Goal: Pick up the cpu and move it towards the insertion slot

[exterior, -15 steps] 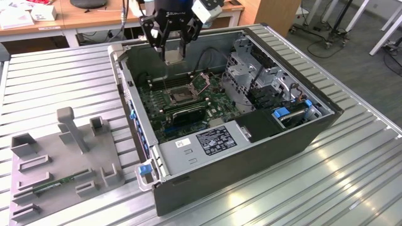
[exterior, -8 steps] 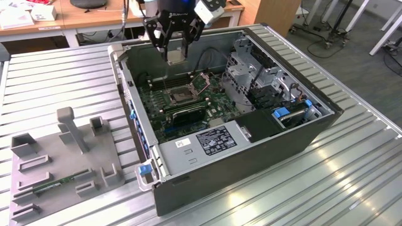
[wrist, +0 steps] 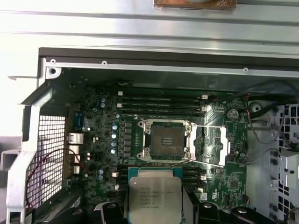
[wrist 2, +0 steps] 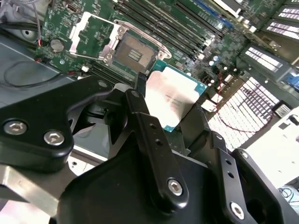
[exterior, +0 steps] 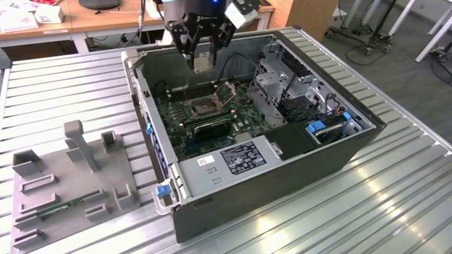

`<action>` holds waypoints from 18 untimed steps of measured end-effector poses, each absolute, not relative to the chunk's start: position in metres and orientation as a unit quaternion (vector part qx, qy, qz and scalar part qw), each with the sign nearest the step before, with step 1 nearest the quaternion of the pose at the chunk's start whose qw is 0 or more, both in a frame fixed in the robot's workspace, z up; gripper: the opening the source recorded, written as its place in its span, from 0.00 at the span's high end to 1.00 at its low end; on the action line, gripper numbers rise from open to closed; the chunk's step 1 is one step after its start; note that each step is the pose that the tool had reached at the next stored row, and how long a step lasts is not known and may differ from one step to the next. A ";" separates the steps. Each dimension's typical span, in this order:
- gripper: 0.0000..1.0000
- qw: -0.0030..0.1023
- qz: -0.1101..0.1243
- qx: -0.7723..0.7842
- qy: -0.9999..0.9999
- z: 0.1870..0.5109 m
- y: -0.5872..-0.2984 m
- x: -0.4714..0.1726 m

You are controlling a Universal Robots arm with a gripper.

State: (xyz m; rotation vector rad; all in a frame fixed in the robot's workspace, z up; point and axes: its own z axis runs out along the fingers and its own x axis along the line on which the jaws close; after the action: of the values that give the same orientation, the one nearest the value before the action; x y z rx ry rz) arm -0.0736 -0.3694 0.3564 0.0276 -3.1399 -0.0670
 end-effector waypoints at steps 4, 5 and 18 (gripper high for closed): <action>0.46 0.000 -0.021 0.009 -1.000 0.353 -0.369 -0.067; 0.46 0.000 -0.021 0.008 -1.000 0.352 -0.368 -0.066; 0.46 0.000 -0.021 0.008 -1.000 0.339 -0.364 -0.050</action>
State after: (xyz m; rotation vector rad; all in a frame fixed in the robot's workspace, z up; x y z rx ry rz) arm -0.0501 -0.3637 0.3389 0.0245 -3.1399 -0.0665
